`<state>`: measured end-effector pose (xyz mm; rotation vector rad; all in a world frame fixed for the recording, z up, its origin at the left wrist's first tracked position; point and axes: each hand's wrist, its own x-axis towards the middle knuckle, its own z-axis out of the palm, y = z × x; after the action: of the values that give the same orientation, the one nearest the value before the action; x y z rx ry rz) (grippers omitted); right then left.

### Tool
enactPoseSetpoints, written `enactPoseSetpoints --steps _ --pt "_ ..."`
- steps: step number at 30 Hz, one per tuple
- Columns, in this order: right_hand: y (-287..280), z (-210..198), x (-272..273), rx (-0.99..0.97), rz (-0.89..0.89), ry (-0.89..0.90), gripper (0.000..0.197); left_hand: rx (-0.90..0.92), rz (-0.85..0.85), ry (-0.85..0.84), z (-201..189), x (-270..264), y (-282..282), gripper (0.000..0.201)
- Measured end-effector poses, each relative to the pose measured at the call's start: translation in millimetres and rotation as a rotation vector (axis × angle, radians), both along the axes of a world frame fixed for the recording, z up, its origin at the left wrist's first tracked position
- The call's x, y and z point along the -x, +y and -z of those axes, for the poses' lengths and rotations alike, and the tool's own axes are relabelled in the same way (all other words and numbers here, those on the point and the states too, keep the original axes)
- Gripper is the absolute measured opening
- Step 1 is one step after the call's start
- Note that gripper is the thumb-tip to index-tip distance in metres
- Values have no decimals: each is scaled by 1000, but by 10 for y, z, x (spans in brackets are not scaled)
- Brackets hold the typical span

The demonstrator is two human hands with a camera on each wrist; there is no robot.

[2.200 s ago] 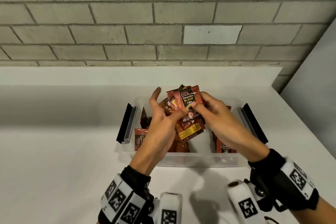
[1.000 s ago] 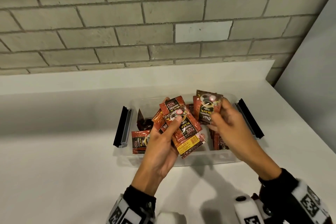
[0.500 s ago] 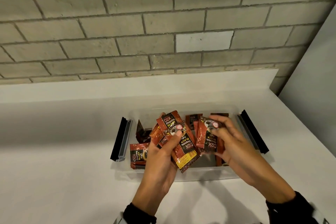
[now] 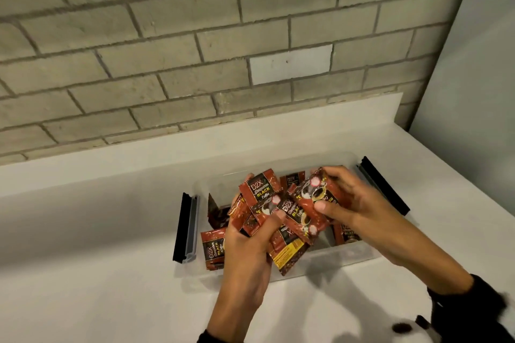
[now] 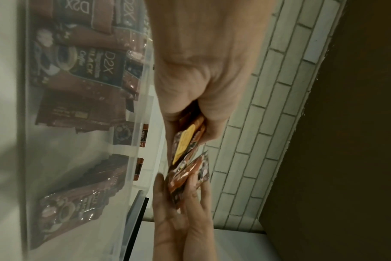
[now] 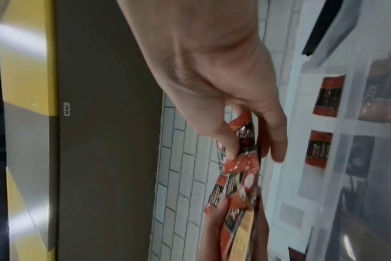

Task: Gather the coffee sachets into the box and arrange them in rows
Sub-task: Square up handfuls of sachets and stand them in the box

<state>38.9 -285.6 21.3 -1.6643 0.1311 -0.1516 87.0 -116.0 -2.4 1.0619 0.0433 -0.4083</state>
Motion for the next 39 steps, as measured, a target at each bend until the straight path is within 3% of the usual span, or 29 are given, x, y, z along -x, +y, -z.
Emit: enactPoseSetpoints --steps 5,7,9,11,14,18,21,28,32,34,37,39 --pt "-147 -169 81 22 54 -41 64 9 -15 18 -13 11 64 54" --pt "-218 -230 76 -45 96 -56 54 18 -18 5 -22 11 92 58" --pt "-309 -305 83 -41 27 -90 41 15 -17 -14 -34 6 117 58" --pt "-386 -391 115 114 -127 -125 32 5 -6 -24 -48 7 131 53" --pt "-380 -528 135 494 -327 -186 26 -21 41 -32 -98 15 136 46" --pt "-270 -603 28 882 -455 -210 50 -30 147 -77 -160 61 107 48" --pt "-202 -592 -55 916 -448 -169 60 -27 194 -88 -201 87 102 51" --pt "-212 -385 -133 745 -399 -9 53 57 192 -23 -170 76 112 54" --pt "-289 -276 -112 710 -346 46 27 105 122 36 -116 73 88 50" --pt "-314 -206 -90 452 -283 96 20 111 52 48 -82 52 67 48" --pt "-261 -119 -23 -180 -133 181 19 129 -56 32 -46 41 27 47" --pt "-185 -47 20 -416 -44 202 20 171 -127 21 -25 43 -2 50"
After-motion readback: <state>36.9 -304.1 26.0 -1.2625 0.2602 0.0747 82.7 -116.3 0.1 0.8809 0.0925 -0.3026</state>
